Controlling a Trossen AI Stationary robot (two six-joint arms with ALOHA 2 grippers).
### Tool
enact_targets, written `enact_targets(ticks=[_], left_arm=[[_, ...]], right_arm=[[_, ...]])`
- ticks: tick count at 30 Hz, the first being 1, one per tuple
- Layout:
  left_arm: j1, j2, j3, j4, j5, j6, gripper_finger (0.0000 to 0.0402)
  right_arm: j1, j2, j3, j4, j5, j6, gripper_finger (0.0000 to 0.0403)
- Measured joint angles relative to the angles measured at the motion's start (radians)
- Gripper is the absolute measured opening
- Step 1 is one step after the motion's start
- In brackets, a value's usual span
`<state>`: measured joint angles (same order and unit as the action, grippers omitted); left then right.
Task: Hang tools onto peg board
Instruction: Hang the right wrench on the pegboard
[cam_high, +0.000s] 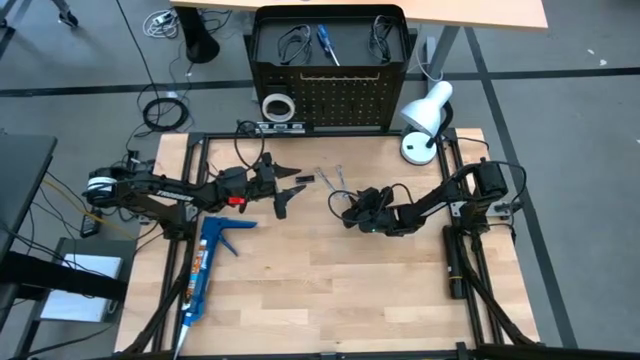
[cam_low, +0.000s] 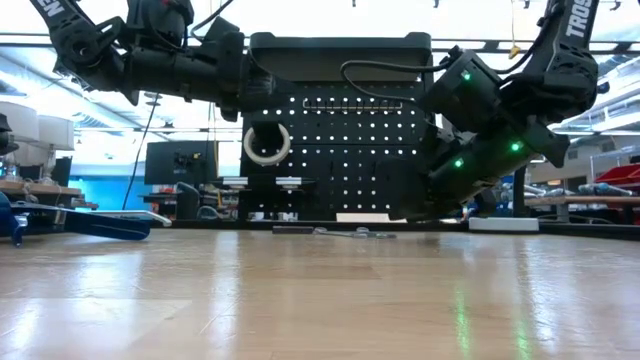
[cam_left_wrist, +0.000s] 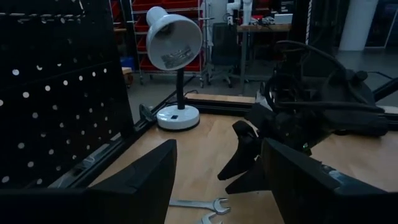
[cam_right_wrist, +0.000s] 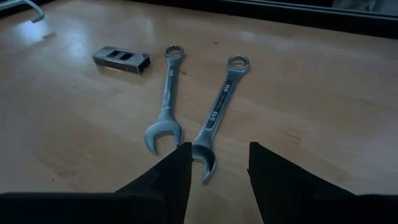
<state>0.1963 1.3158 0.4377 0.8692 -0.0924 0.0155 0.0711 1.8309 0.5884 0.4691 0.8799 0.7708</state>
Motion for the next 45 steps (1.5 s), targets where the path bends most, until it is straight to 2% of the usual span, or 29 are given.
enact_targets(ticks=[7, 11, 13, 18, 24, 31, 37, 45], left_arm=[[0.000, 0.000, 0.000, -0.013, -0.008, 0.037, 0.0240], [0.000, 0.000, 0.000, -0.073, -0.015, 0.098, 0.0240], [0.000, 0.000, 0.000, -0.122, -0.053, 0.140, 0.0240], [0.001, 0.000, 0.000, -0.194, -0.185, 0.184, 0.0240], [0.000, 0.000, 0.000, -0.149, -0.128, 0.161, 0.0240], [0.000, 0.000, 0.000, -0.142, -0.097, 0.148, 0.0240], [0.000, 0.000, 0.000, -0.132, -0.097, 0.148, 0.0240], [0.000, 0.000, 0.000, -0.130, -0.092, 0.147, 0.0240]], right_arm=[[-0.015, 0.000, 0.000, -0.025, -0.022, -0.019, 0.0163], [-0.036, -0.023, -0.001, -0.047, -0.106, -0.030, 0.0168], [-0.041, -0.057, -0.001, -0.084, -0.145, -0.050, 0.0171], [-0.042, -0.142, -0.001, -0.119, -0.143, -0.074, 0.0181], [-0.061, -0.108, -0.001, -0.104, -0.192, -0.126, 0.0192], [-0.078, -0.040, 0.000, 0.037, -0.201, -0.180, 0.0222], [-0.124, -0.014, 0.017, 0.017, -0.241, -0.213, 0.0236], [-0.181, -0.015, 0.018, 0.016, -0.374, -0.223, 0.0229]])
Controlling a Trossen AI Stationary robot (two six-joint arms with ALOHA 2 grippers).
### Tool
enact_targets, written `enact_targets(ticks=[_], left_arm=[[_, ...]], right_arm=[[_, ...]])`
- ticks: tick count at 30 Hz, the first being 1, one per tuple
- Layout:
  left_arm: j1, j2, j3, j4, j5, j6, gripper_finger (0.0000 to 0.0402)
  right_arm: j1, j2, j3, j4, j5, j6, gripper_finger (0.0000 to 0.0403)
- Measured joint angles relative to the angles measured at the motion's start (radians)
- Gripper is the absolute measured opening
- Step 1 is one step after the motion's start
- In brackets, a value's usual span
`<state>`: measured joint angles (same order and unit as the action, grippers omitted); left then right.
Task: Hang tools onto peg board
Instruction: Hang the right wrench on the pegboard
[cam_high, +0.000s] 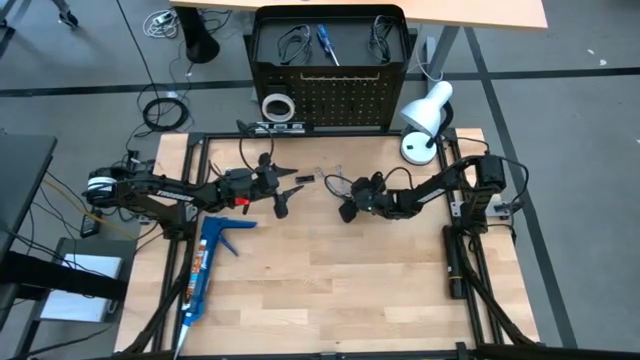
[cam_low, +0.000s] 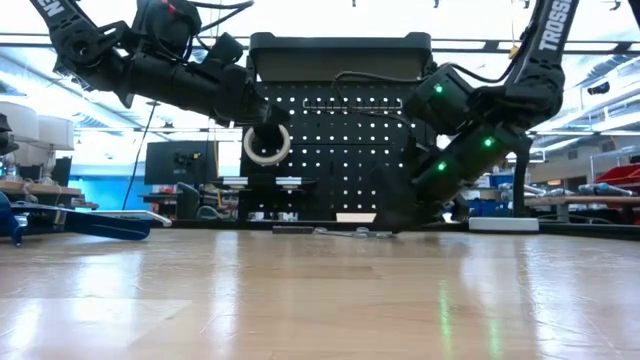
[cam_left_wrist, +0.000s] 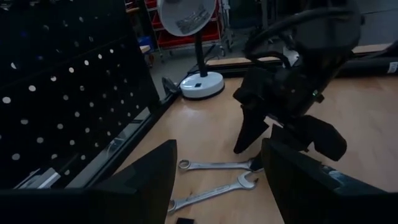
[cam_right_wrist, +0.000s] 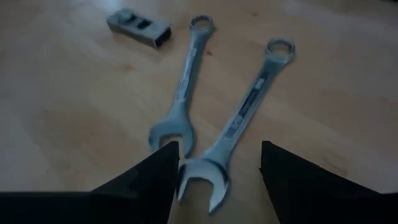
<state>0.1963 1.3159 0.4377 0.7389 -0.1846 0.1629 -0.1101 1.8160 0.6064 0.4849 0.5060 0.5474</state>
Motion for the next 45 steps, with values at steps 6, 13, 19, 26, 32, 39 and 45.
enact_targets(ticks=[6, 13, 19, 26, 32, 39, 45], left_arm=[[0.000, 0.000, 0.000, 0.020, 0.031, -0.014, 0.0240], [0.000, 0.000, 0.000, 0.030, 0.033, -0.017, 0.0240], [0.000, 0.000, 0.000, 0.040, 0.079, -0.016, 0.0240], [0.000, 0.000, 0.000, 0.060, 0.093, -0.013, 0.0240], [0.000, 0.000, 0.000, 0.050, 0.107, -0.013, 0.0240], [-0.021, 0.004, 0.017, 0.035, 0.177, -0.017, 0.0240], [-0.070, 0.148, 0.160, -0.022, 0.177, -0.024, 0.0235]], right_arm=[[0.000, -0.002, 0.002, -0.037, 0.001, -0.001, 0.0222], [0.000, -0.004, 0.003, -0.048, -0.002, -0.099, 0.0198], [-0.002, -0.004, 0.003, -0.048, -0.084, -0.206, 0.0177], [0.002, -0.004, 0.003, -0.049, -0.100, -0.266, 0.0171], [0.013, -0.007, 0.002, -0.048, -0.199, -0.286, 0.0171], [0.081, -0.059, -0.003, -0.095, -0.230, -0.328, 0.0162], [0.103, -0.144, -0.002, -0.207, -0.186, -0.368, 0.0161]])
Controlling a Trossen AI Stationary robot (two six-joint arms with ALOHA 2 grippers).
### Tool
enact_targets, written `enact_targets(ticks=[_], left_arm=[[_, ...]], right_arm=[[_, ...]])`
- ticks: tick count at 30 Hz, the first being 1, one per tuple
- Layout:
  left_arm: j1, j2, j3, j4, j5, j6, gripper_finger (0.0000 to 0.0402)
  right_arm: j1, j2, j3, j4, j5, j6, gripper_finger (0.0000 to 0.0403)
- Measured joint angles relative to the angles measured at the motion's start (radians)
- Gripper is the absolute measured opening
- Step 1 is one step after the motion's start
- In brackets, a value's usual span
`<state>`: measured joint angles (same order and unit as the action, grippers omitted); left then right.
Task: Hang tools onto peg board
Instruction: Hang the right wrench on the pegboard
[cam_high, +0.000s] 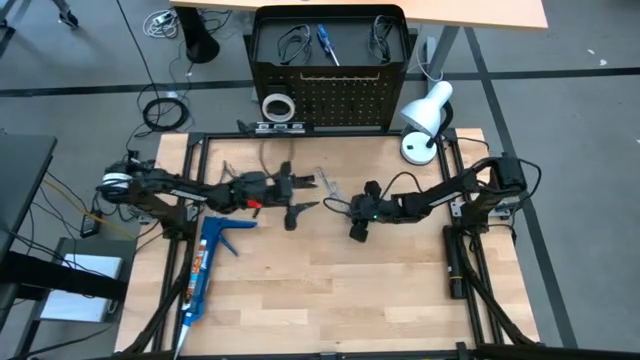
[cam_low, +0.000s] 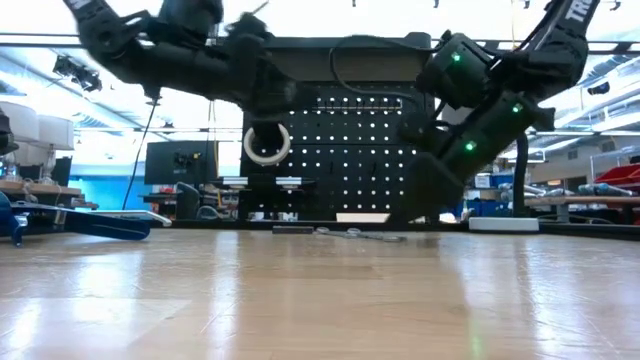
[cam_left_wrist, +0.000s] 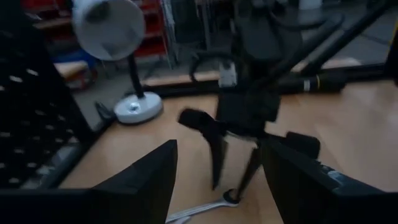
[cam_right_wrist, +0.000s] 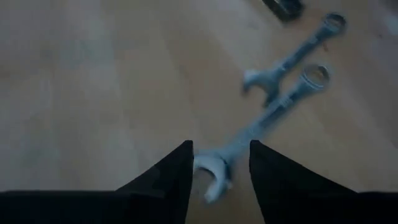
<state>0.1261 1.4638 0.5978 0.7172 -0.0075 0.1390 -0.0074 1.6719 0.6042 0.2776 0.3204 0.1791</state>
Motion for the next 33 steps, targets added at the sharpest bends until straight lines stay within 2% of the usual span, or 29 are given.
enact_targets(ticks=[3, 7, 10, 13, 18, 28, 33], left_arm=[[-0.004, 0.105, 0.111, -0.107, -0.001, 0.015, 0.0228], [-0.004, 0.230, 0.244, -0.228, -0.031, 0.056, 0.0223], [0.001, 0.283, 0.307, -0.279, -0.105, 0.066, 0.0223], [0.017, 0.313, 0.340, -0.285, -0.108, 0.072, 0.0223], [0.059, 0.312, 0.343, -0.301, -0.022, 0.071, 0.0223], [0.129, 0.312, 0.336, -0.368, 0.029, 0.105, 0.0223], [0.172, 0.359, 0.287, -0.297, 0.048, 0.114, 0.0223]], right_arm=[[0.001, -0.019, -0.001, -0.085, 0.005, 0.011, 0.0159], [0.000, -0.022, -0.001, -0.101, 0.008, 0.060, 0.0158], [0.005, -0.021, 0.000, -0.081, 0.012, 0.096, 0.0157], [0.022, -0.021, 0.000, -0.078, 0.012, 0.134, 0.0156], [0.067, -0.022, 0.001, -0.076, 0.029, 0.163, 0.0155], [0.093, -0.037, 0.002, -0.084, 0.074, 0.185, 0.0154], [0.093, -0.101, 0.002, -0.126, 0.088, 0.180, 0.0154]])
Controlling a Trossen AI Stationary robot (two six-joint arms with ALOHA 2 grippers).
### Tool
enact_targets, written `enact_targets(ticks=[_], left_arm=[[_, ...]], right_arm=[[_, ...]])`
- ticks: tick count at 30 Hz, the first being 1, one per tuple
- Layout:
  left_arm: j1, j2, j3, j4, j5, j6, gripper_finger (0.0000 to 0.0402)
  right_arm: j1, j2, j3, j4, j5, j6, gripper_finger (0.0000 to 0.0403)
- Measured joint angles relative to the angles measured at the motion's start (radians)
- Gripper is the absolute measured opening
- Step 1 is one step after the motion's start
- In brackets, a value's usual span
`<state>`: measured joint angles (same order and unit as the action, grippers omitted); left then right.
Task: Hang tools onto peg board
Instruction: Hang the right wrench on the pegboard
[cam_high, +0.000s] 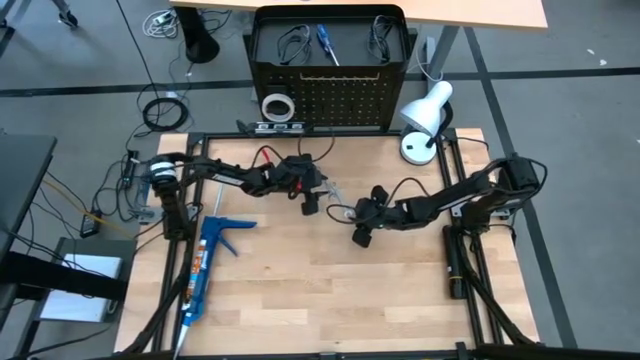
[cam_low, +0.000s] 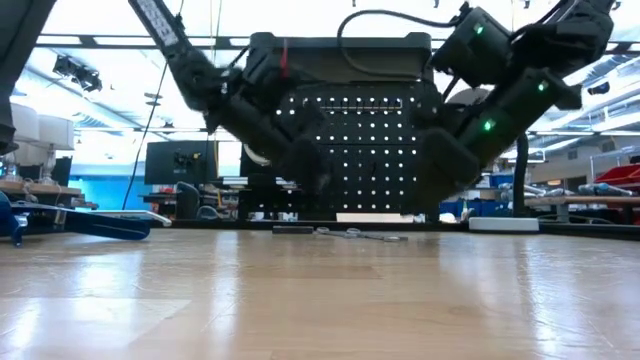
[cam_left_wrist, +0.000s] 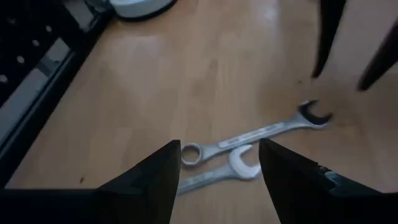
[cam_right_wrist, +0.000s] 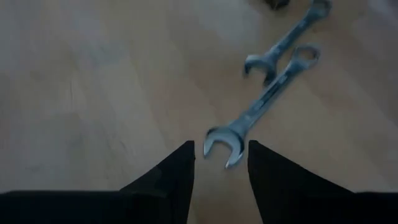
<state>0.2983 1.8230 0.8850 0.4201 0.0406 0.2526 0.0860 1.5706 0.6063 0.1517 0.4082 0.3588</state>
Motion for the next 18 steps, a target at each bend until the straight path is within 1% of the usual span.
enact_targets(ticks=[3, 5, 9, 11, 15, 18], left_arm=[[0.021, 0.030, -0.027, 0.081, -0.004, -0.030, 0.0223], [0.029, 0.039, -0.035, 0.101, -0.013, -0.052, 0.0223], [0.029, 0.049, -0.027, 0.176, -0.012, -0.069, 0.0215], [0.029, 0.058, -0.018, 0.172, -0.003, -0.077, 0.0208], [0.028, 0.092, 0.002, 0.169, -0.002, -0.104, 0.0183], [0.028, 0.130, 0.023, 0.175, -0.005, -0.108, 0.0151]], right_arm=[[0.002, -0.046, 0.001, -0.022, 0.022, -0.002, 0.0154], [0.002, -0.068, -0.001, -0.036, 0.029, -0.008, 0.0154], [0.002, -0.060, 0.000, 0.002, 0.047, -0.022, 0.0154], [-0.002, -0.040, 0.000, 0.007, 0.048, -0.022, 0.0154], [-0.003, 0.010, 0.000, 0.060, 0.056, -0.019, 0.0154], [-0.002, 0.028, 0.000, 0.092, 0.074, -0.021, 0.0154]])
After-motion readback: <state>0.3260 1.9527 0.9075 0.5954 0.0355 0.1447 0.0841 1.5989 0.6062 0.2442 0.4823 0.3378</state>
